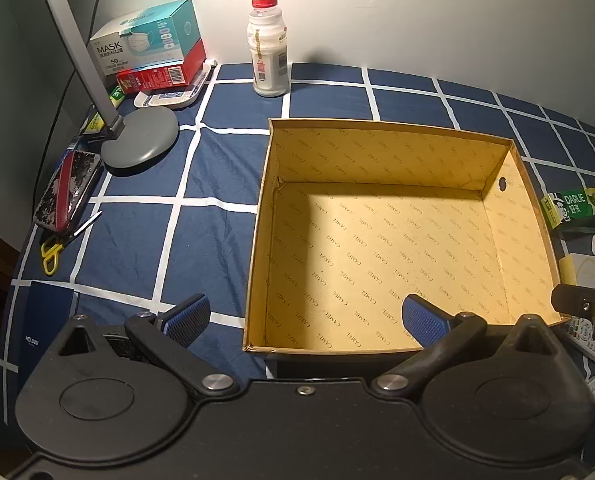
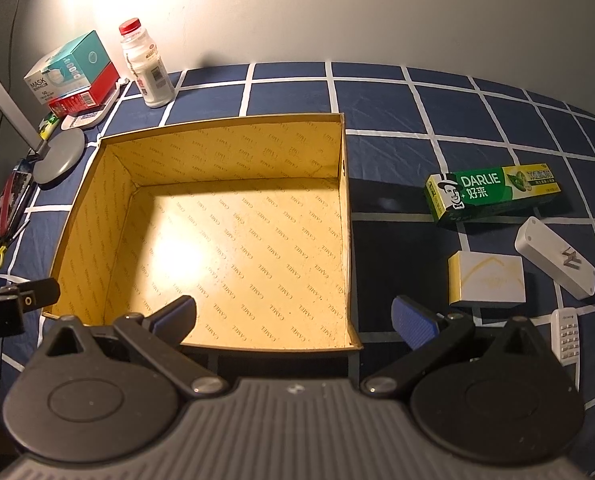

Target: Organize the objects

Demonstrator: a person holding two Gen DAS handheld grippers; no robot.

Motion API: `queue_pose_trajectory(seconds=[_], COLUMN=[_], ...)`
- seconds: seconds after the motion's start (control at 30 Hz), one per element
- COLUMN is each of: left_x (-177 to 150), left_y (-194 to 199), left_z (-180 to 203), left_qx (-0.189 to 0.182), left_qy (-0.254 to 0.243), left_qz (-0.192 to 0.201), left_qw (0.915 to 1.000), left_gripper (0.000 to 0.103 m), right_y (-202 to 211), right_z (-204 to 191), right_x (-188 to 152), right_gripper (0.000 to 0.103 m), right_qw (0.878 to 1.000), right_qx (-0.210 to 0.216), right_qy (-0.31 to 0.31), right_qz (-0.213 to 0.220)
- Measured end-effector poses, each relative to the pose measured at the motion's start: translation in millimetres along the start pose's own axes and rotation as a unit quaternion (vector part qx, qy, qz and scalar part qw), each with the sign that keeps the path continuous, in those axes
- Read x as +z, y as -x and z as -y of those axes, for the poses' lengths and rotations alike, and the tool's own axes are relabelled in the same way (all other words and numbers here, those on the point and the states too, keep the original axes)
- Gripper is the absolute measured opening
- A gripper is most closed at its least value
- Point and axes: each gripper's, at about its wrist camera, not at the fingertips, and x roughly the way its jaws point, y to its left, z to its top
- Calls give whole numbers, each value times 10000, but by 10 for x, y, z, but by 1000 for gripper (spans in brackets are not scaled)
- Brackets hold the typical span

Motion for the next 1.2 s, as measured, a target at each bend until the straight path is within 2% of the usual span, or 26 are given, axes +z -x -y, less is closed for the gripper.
queue_pose_trajectory(seconds=[1.2], left_x=[-39], left_y=[5], left_z=[-27], left_qx=[-20], left_qy=[-15], left_qz=[-76], left_qw=[10000], left_gripper=[103], right_y=[-3], right_z=[-58], right_x=[-44], right_gripper=[103], right_qw=[10000], right_qx=[-7], right_qy=[-47], right_qz=[-9])
